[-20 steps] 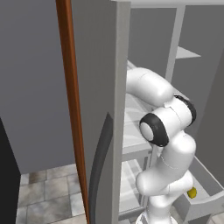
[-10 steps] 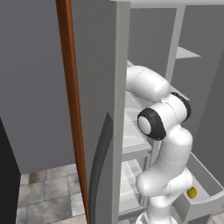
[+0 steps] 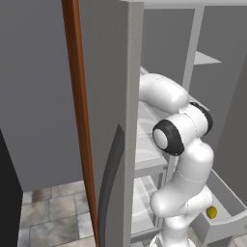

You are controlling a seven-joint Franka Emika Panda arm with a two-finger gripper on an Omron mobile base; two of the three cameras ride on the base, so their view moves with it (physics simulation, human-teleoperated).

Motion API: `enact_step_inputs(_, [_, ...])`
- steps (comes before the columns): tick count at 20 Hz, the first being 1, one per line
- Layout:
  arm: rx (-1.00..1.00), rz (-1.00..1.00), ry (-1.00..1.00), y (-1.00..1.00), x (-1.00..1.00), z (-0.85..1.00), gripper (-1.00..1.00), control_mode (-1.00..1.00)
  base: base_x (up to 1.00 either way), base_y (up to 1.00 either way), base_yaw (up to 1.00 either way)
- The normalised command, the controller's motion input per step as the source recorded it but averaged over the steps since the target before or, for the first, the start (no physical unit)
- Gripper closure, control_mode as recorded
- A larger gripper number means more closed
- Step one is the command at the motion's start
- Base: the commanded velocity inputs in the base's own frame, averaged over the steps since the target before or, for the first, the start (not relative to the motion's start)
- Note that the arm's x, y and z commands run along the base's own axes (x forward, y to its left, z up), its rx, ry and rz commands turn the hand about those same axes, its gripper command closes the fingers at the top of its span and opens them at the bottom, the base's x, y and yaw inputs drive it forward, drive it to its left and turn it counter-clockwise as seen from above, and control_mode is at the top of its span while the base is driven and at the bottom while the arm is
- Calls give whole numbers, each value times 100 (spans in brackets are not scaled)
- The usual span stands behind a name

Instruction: Take the lemon and potato from the fridge shelf and place them in the freezer drawer to begin freezing them.

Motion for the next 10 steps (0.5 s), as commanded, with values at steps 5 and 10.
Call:
enact_step_inputs(5, [0,0,-4,-98,0,-6,100,-100,0,0,0])
enact_step_inputs(10, [4,0,-1,-78,-61,-2,100,-100,0,0,0])
